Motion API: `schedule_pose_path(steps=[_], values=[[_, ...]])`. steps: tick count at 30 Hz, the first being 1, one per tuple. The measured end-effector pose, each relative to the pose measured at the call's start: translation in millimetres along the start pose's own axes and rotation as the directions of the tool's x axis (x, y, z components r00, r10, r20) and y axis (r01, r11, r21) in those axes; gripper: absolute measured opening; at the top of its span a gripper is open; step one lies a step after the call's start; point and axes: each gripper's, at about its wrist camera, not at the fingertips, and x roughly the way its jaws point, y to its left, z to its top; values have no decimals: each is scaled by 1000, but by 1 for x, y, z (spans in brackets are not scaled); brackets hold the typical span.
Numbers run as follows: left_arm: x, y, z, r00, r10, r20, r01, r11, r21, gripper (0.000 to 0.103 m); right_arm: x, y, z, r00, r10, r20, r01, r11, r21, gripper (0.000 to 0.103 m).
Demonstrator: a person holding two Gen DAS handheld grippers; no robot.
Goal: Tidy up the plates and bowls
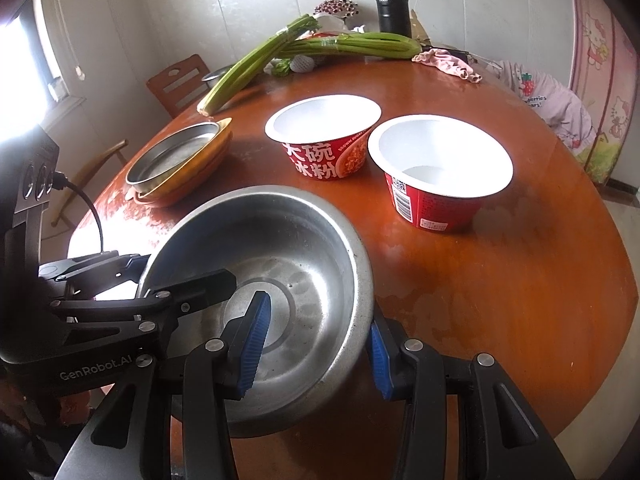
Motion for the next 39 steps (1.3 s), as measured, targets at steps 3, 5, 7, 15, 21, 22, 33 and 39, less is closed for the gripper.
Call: schedule_pose_path(steps=[3,5,7,15,21,22,33,39], values=[[1,-1,0,1000,5,0,-5,1000,8,50,1,-1,-1,1000,0,-1,0,1000,3,48],[2,-1,-1,1000,9,-1,-9,1000,9,50,1,-1,-1,1000,3,-3,-3,1000,7,48],[2,0,-1,1000,11,-1,-11,1000,2,50,1,-1,-2,1000,6,-4,-6,1000,8,48],[-8,5,-1,999,26,29,-26,999,-20,54,-3,-7,-2,1000,18,14,-19,999,26,48],[-22,8,3,997,40,67,-37,999,-36,57,-18,-16,-1,998,7,64,-10,999,45,55],[-25,8,4,997,39,73,-37,999,-37,57,-20,-18,-1,998,7,69,-10,999,48,55],[-42,-21,32,992,-2,130,-1,1000,24,57,-48,-44,8,987,-38,157,24,996,87,62],[-33,-51,50,993,-45,113,35,996,82,58,-63,-65,21,977,-73,200,51,992,113,66]])
